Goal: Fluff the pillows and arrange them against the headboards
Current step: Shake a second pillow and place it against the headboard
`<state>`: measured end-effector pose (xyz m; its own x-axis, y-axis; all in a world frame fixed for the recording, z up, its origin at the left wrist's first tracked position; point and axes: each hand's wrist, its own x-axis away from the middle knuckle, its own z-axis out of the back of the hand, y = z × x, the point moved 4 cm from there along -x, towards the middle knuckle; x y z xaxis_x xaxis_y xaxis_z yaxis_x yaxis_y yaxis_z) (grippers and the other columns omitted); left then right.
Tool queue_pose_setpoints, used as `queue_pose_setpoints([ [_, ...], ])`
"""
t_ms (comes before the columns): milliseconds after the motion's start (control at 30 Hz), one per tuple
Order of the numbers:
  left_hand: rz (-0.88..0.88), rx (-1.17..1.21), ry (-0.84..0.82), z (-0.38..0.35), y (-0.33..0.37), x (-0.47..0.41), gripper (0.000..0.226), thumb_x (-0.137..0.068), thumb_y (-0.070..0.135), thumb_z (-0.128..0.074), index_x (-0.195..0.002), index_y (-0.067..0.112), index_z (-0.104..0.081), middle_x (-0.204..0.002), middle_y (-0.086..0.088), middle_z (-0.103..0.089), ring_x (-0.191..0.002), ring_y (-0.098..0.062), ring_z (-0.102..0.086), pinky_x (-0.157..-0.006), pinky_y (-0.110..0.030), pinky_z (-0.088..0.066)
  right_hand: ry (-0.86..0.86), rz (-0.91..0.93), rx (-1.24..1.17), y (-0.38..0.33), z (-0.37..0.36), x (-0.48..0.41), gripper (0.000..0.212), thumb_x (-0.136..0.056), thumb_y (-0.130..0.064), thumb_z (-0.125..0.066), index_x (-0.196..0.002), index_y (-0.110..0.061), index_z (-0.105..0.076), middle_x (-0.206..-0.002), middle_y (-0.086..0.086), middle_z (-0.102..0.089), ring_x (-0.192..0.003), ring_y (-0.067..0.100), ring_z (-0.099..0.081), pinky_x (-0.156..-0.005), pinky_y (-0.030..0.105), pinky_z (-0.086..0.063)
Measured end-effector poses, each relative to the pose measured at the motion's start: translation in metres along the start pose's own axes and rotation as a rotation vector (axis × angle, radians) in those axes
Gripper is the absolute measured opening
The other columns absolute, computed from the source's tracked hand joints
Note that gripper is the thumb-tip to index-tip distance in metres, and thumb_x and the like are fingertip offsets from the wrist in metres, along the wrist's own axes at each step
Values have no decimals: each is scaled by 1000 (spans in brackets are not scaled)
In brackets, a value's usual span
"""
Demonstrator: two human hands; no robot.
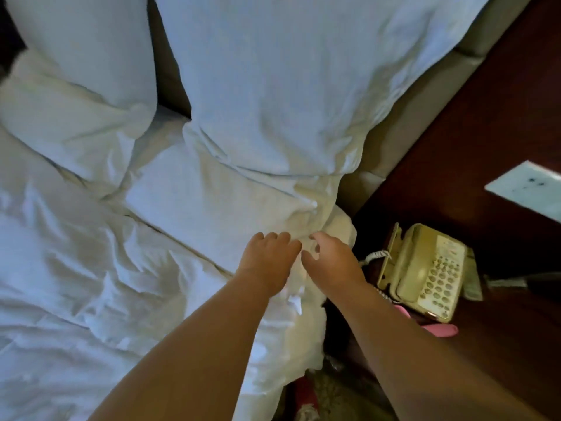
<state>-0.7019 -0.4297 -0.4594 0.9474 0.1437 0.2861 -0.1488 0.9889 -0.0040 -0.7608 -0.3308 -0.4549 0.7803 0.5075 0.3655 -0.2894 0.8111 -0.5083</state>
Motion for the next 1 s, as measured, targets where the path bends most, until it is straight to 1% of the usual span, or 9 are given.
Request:
queue_pose_setpoints([
  [133,28,-22,162,126,-29,-18,30,-91,14,-49,-121,18,-45,-114,-5,-52,-103,-25,-56,-83,-34,-41,222,42,-29,-65,122,-14,45,-94,-32,-52,-136,-18,-45,-129,6,-57,-115,25,-55,-90,38,-49],
  [267,83,-51,336,239,-55,-34,29,-91,11,-45,-119,18,-45,-113,-5,-51,-101,-25,-54,-82,-33,-38,409,115,-37,-116,234,-23,38,-97,-26,-48,-133,-14,-47,-132,8,-54,-114,27,-55,-89,37,-49],
  [400,172,-153,427,318,-76,-65,37,-91,15,-49,-127,20,-42,-119,-5,-54,-110,-26,-52,-94,-37,-37,517,148,22,-139,308,-42,37,-98,-24,-46,-134,-18,-46,-133,4,-52,-112,24,-55,-82,34,-46],
  [500,273,-162,467,359,-98,-98,45,-90,17,-55,-132,21,-38,-122,-5,-57,-114,-25,-52,-98,-36,-36,576,192,39,-156,339,-69,30,-97,-19,-46,-125,-13,-52,-129,7,-54,-115,27,-51,-90,39,-46],
  [600,401,-103,436,379,-119,-137,55,-89,17,-57,-139,19,-32,-122,-6,-60,-115,-25,-54,-97,-34,-38,559,257,169,-176,345,-97,31,-98,-18,-43,-127,-13,-49,-129,7,-54,-119,27,-50,-94,40,-46],
  [733,522,-29,335,374,-138,-175,35,-91,12,-52,-125,17,-45,-117,-5,-64,-112,-23,-57,-94,-31,-38,492,277,422,-190,322,-130,30,-95,-25,-51,-123,-17,-45,-115,4,-60,-100,24,-63,-75,32,-51],
  [800,521,-6,315,367,-142,-185,28,-93,10,-48,-119,19,-51,-116,-3,-64,-112,-23,-57,-92,-31,-38,417,227,422,-192,313,-143,27,-93,-25,-55,-117,-17,-48,-112,4,-62,-97,24,-65,-71,32,-51],
  [900,446,-23,318,360,-141,-189,22,-93,14,-53,-115,20,-53,-112,-2,-65,-105,-22,-59,-91,-32,-40,285,159,431,-191,304,-157,29,-91,-15,-58,-119,-15,-52,-118,6,-62,-104,25,-63,-80,34,-53],
  [1000,401,-104,397,361,-138,-189,22,-92,19,-58,-114,18,-52,-107,-3,-66,-101,-22,-61,-91,-32,-42,234,126,433,-191,305,-161,29,-91,-6,-54,-119,-13,-54,-119,6,-63,-109,25,-62,-85,34,-51],
])
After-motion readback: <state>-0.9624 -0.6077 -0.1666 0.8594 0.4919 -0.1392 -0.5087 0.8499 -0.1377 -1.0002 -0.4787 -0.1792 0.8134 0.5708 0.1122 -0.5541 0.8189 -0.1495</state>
